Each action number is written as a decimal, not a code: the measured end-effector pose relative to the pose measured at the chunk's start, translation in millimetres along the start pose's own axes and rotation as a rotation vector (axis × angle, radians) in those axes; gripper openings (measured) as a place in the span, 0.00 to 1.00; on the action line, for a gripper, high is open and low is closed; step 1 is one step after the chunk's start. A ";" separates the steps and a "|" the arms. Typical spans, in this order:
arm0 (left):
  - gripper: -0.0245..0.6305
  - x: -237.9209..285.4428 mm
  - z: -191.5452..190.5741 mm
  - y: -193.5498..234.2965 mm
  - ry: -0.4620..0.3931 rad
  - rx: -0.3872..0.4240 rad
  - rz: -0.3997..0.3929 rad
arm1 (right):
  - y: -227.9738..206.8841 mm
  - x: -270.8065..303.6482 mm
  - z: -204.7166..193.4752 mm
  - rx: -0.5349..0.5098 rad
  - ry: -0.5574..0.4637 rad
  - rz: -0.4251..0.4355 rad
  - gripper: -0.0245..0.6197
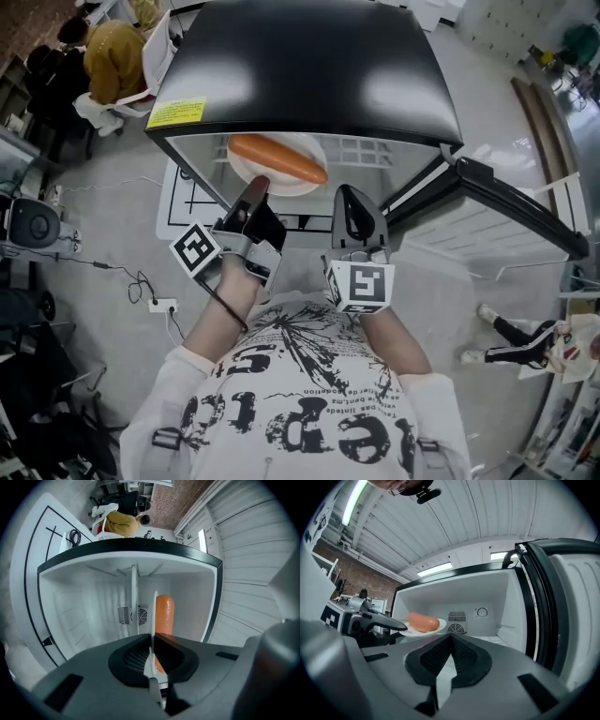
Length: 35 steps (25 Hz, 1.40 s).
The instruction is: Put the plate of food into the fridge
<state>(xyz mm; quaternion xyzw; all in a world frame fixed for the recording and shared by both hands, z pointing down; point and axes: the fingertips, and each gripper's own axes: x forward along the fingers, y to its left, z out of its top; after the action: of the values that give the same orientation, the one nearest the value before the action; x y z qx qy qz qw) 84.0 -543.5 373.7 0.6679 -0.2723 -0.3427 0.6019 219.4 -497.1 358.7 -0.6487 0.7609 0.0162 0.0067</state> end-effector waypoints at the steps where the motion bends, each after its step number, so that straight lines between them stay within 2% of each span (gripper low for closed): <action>1: 0.08 4.3 1.4 0.6 -0.011 0.003 0.004 | -2.5 2.7 -1.6 -0.009 0.004 0.004 0.04; 8: 0.08 30.3 7.2 0.4 -0.069 0.007 0.005 | -15.2 14.0 -3.5 -0.022 0.014 0.042 0.04; 14: 0.08 49.9 2.5 -0.7 -0.098 -0.007 0.051 | -28.1 21.9 -4.3 -0.021 0.023 0.073 0.04; 23: 0.09 49.9 4.3 18.5 -0.134 -0.051 0.120 | -32.6 25.8 -17.8 0.002 0.035 0.085 0.04; 27: 0.09 52.7 4.6 16.1 -0.130 -0.043 0.130 | -29.5 24.5 -19.9 0.015 0.042 0.091 0.04; 30: 0.10 56.3 7.5 12.4 -0.133 0.008 0.153 | -28.6 23.4 -21.5 0.017 0.043 0.097 0.04; 33: 0.11 64.6 7.9 7.6 -0.128 0.134 0.188 | -31.4 24.1 -20.1 0.023 0.026 0.102 0.04; 35: 0.11 69.6 7.8 6.5 -0.133 0.188 0.213 | -32.5 24.7 -20.6 0.023 0.023 0.104 0.04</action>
<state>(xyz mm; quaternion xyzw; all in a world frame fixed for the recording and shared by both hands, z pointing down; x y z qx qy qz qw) 121.1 -603.1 370.8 0.6646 -0.4115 -0.2934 0.5504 247.9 -527.3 378.0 -0.6082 0.7937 0.0004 0.0046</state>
